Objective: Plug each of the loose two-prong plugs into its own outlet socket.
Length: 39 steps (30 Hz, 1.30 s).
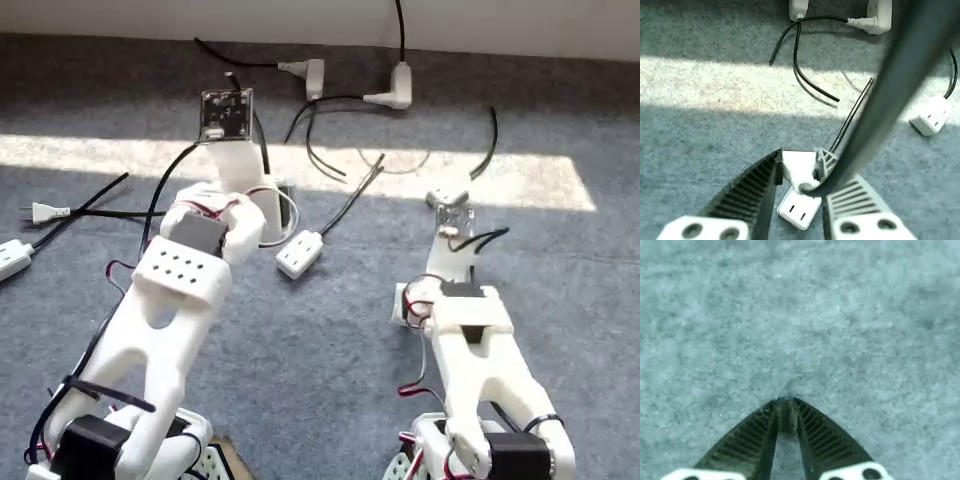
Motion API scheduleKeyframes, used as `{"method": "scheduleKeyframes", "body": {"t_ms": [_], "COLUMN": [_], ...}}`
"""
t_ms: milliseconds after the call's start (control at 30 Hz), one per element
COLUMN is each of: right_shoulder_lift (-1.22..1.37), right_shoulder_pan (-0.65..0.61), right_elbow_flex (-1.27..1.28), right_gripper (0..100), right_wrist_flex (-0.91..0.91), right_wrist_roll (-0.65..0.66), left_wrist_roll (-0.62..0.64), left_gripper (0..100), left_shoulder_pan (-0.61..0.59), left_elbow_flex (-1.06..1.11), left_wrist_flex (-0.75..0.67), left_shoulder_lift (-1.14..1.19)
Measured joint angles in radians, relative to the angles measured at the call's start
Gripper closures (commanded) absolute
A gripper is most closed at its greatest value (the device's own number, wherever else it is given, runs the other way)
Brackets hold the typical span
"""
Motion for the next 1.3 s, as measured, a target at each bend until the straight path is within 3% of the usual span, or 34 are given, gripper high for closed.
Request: {"method": "scheduleKeyframes", "body": {"t_ms": [200, 367, 700, 1000, 1300], "right_shoulder_lift": [-0.002, -0.002, -0.002, -0.002, -0.002], "right_shoulder_pan": [-0.015, -0.015, -0.015, -0.015, -0.015], "right_elbow_flex": [0.038, 0.038, 0.038, 0.038, 0.038], "right_gripper": [99.2, 99.2, 99.2, 99.2, 99.2], "right_wrist_flex": [-0.086, -0.087, -0.089, -0.089, -0.089], "right_wrist_roll": [0.000, 0.000, 0.000, 0.000, 0.000], "left_wrist_roll": [-0.282, -0.508, -0.537, -0.537, -0.535], "left_gripper": [99, 99, 99, 99, 99], "left_shoulder_pan": [0.012, 0.115, 0.133, 0.121, 0.115], "left_elbow_flex": [-0.152, -0.319, -0.506, -0.511, -0.465], "left_wrist_flex": [0.190, 0.393, 0.598, 0.600, 0.502], "left_shoulder_lift": [0.031, 0.160, 0.494, 0.535, 0.535]}}
